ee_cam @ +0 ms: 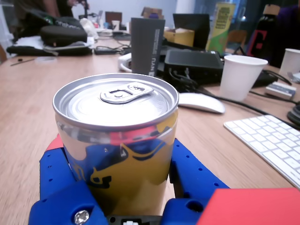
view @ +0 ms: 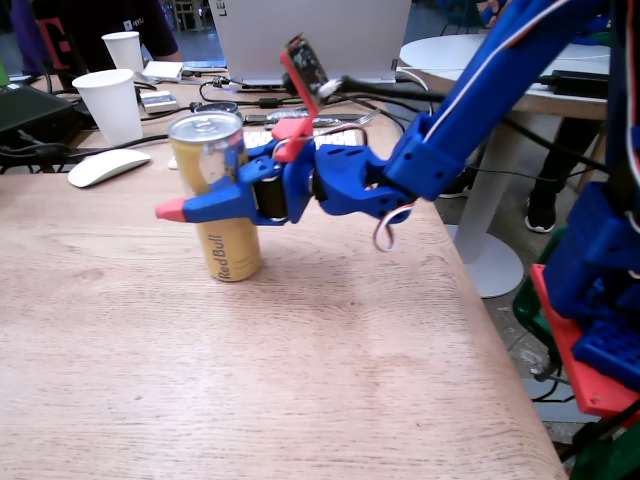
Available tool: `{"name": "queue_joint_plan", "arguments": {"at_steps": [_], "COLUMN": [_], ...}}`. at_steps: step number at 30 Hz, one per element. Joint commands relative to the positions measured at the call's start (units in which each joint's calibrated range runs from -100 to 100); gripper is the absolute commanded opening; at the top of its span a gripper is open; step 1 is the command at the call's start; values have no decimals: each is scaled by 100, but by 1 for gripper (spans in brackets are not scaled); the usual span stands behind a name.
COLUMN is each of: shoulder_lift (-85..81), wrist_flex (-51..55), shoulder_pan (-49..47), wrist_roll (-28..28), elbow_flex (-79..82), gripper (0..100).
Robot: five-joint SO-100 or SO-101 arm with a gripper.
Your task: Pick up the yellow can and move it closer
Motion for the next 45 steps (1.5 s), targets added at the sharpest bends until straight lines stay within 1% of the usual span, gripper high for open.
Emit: {"name": "queue_joint_plan", "arguments": {"at_steps": [1,4,11,15,17,19,21,23,25,29,31,36,41,42,43,45], "shoulder_lift": [-1093,-1290,-1539,-1547,-1693,-2276,-2714,-3520,-4163,-5535,-6487,-9232,-11556,-11787,-11796,-11779], "wrist_flex": [-3,-12,-3,-12,-12,54,604,1220,1745,2386,2919,4890,7345,7763,7961,8133], "shoulder_pan": [-48,-48,-48,-48,-48,-116,-623,-691,-1046,-1080,-1080,-1080,-1080,-1080,-1080,-1063], "wrist_roll": [-29,-29,-34,-34,-39,-39,-39,-39,-39,-39,-39,-39,-39,-39,-34,-34], "elbow_flex": [628,1138,1232,1317,1317,1364,1562,1770,2091,2865,3337,4045,4082,3988,3903,3818], "gripper": [29,29,28,19,19,19,19,19,19,19,19,19,20,20,20,20]}}
